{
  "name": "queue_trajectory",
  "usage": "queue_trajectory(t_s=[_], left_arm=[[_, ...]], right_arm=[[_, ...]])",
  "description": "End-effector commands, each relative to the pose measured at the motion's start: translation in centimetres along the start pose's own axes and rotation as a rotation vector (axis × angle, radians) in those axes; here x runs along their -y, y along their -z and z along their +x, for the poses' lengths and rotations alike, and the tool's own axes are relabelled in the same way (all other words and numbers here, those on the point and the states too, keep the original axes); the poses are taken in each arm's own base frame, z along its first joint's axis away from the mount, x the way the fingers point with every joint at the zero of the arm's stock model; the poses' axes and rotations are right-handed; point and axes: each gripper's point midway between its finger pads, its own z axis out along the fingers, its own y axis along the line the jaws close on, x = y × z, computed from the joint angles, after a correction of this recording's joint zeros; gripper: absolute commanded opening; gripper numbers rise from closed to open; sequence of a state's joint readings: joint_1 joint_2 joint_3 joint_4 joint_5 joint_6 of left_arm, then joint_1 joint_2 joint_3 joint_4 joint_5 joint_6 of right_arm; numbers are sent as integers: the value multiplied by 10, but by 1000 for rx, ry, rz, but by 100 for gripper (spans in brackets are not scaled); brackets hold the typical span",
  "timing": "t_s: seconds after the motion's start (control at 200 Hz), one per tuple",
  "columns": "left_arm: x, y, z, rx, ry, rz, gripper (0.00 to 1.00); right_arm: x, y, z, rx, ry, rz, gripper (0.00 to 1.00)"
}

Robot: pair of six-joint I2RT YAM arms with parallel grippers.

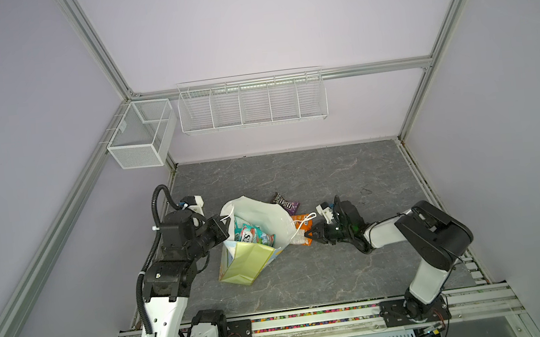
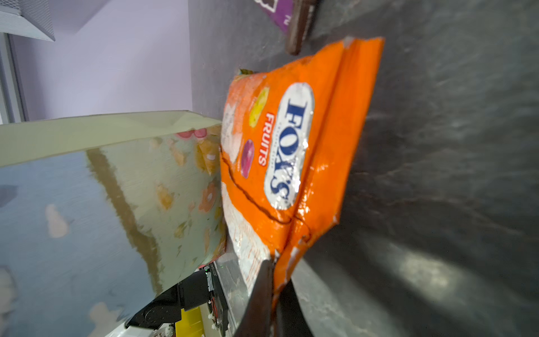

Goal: Place the snacks into the paper bag
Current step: Pick up the snack at the center of the table.

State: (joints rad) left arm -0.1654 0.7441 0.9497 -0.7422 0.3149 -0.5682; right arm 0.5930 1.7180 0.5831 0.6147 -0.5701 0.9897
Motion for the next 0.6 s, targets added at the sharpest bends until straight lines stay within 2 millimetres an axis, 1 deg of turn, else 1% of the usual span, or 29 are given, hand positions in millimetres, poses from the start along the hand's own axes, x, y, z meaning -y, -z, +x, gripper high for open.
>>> queue_trajectory(t_s=[0.0,0.255,0.345,0.595], left_arm=[[25,15,-22,81,-25,83,0],[28,19,-22,86,-25,93,0],[27,18,-22,86,-24,91,0],[29,19,-23,90,-23,97,0]], right_arm=[[-15,5,2,-5,58,25,7],[-40,3,8,-14,115,-6,7],[-50,5,9,-9,137,-14,7],[-76,31,4,52,209,2,7]])
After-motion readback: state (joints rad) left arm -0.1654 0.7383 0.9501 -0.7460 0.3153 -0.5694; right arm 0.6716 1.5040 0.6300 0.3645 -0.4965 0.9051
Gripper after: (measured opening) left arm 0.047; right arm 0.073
